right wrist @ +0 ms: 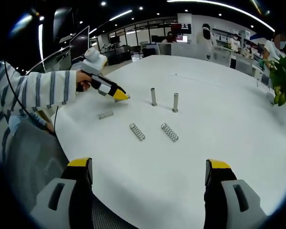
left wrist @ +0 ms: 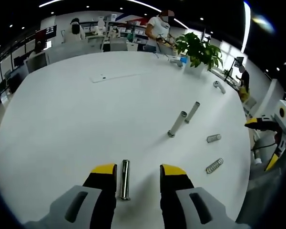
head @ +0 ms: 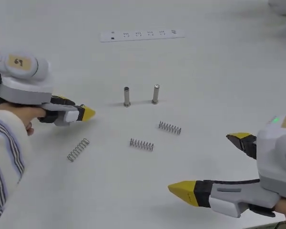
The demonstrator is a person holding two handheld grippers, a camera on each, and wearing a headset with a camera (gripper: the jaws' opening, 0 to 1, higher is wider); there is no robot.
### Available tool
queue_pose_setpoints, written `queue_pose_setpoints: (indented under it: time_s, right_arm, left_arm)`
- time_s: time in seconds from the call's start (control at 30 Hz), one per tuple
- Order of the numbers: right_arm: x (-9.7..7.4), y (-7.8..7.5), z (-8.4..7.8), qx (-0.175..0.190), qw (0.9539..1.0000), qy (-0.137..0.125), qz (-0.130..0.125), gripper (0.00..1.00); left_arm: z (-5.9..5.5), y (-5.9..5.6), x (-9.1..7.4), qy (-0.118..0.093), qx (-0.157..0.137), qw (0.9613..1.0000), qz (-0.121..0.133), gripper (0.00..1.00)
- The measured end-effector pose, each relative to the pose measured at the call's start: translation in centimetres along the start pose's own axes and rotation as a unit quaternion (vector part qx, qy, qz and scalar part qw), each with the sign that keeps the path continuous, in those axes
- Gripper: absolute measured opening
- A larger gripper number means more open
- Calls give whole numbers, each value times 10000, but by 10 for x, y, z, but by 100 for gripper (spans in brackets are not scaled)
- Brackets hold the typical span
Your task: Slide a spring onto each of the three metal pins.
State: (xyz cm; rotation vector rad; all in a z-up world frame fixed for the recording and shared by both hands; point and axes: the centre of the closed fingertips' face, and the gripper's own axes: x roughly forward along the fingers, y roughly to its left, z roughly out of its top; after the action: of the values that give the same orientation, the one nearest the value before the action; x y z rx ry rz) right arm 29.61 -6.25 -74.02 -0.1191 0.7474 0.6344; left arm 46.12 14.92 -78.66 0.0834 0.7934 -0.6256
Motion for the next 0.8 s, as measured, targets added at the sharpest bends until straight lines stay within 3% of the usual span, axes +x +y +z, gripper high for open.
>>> queue_pose_setpoints:
  time_s: [0.57, 0.8]
  right_arm:
    - [0, -5, -3, 116, 9999, 76, -81, 97]
    - [-1, -3, 1, 105, 9999, -7, -47, 98]
  left_arm:
    - [-3, 6, 10, 67, -184, 9998, 41, 16]
    - [-7, 7, 13, 142, -71, 9998, 78, 14]
